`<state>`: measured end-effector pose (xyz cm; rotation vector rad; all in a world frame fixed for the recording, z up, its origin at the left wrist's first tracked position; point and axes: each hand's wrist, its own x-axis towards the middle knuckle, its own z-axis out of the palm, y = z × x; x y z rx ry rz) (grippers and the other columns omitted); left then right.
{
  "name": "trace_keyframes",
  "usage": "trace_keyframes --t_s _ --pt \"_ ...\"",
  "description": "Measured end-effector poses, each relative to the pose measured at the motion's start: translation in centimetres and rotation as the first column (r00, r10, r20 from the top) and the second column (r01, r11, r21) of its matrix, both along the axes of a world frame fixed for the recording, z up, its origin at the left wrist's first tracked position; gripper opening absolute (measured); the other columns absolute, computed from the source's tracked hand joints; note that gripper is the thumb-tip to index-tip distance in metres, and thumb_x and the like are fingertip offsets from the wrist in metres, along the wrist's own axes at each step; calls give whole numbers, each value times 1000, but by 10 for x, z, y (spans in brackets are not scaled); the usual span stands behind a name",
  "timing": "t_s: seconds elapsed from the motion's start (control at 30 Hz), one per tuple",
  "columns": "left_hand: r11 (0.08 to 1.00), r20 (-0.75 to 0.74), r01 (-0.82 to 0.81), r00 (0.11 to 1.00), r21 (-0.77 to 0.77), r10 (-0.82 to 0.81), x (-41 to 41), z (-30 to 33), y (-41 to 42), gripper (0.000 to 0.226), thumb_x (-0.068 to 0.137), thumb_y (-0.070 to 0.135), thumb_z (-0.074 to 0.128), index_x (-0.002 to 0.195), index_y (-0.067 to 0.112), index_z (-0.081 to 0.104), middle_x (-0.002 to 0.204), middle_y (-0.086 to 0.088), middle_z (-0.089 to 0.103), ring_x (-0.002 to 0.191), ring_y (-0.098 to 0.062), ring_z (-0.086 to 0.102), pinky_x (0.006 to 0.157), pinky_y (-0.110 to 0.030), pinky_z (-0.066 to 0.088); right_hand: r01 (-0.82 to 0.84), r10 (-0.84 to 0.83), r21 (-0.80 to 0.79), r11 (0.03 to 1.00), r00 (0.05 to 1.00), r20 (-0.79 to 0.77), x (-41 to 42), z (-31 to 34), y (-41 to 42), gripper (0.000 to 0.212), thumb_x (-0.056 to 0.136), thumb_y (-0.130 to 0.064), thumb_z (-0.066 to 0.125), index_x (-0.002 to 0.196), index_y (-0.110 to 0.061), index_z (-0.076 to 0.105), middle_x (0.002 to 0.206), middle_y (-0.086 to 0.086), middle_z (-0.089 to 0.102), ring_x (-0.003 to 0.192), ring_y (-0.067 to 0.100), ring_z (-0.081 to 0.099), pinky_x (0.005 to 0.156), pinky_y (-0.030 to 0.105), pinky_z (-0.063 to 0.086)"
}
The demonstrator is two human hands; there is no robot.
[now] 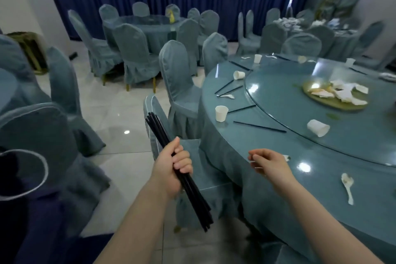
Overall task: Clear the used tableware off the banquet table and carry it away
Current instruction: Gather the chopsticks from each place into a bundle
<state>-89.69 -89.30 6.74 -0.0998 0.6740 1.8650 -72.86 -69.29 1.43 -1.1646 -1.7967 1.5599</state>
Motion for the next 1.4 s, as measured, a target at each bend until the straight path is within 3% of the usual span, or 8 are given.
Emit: trace_keyframes --t_s 0.2,0.33,0.63,0.83,0.93,1.03,1.2,1.4 --pt "999 4 35 999 -36 -35 -73 -9 53 45 95 30 44 52 19 35 36 7 26 26 -3 25 28 -15 23 54 -73 120 991 985 159 -40 -22 59 18 89 -6 58 86 -20 69 86 0 71 74 14 65 64 22 49" --pt "997 -2 -12 1000 -72 12 -126 -18 102 39 85 28 51 51 19 37 36 8 27 26 -3 27 29 -14 22 -7 -70 213 977 933 353 -85 -52 136 15 89 -15 58 93 -21 70 97 0 72 89 17 65 81 31 49" --pt "962 -1 -195 980 -190 199 -227 -41 214 33 79 29 55 52 20 39 38 9 28 28 -2 27 31 -13 23 -265 -128 338 903 585 801 -151 -136 308 45 90 -3 43 134 -10 45 133 18 43 121 36 40 96 42 41" --pt "941 21 -201 976 -273 215 -259 -57 259 34 80 31 56 53 20 39 39 8 28 29 -2 27 30 -13 25 -475 -46 401 783 599 799 -206 -151 352 22 94 -14 53 111 -5 62 113 15 52 108 33 44 85 39 44" --pt "934 32 -214 972 -285 232 -272 -61 272 33 79 30 55 53 20 39 38 8 28 28 -2 28 31 -12 23 -517 5 416 748 631 776 -242 -150 367 44 90 -20 61 132 -12 50 136 12 41 119 32 38 95 41 42" --pt "935 33 -206 974 -288 225 -284 -61 280 33 79 31 55 51 20 40 37 8 28 28 -3 28 33 -12 22 -616 24 361 700 525 851 -265 -153 387 59 93 -33 56 146 -26 31 154 6 21 133 32 25 103 43 35" --pt "942 35 -212 973 -260 229 -297 -58 280 34 79 32 53 50 20 41 37 7 29 28 -3 28 33 -12 22 -666 33 424 614 558 829 -283 -161 405 23 91 -31 58 112 -23 61 117 1 55 113 25 43 90 36 40" --pt "934 40 -252 962 -252 271 -307 -55 267 35 81 33 53 51 21 40 38 8 29 29 -3 28 33 -12 23 -798 156 203 568 346 925 -306 -150 419 10 92 -32 54 101 -29 53 114 -3 54 110 20 42 85 35 28"
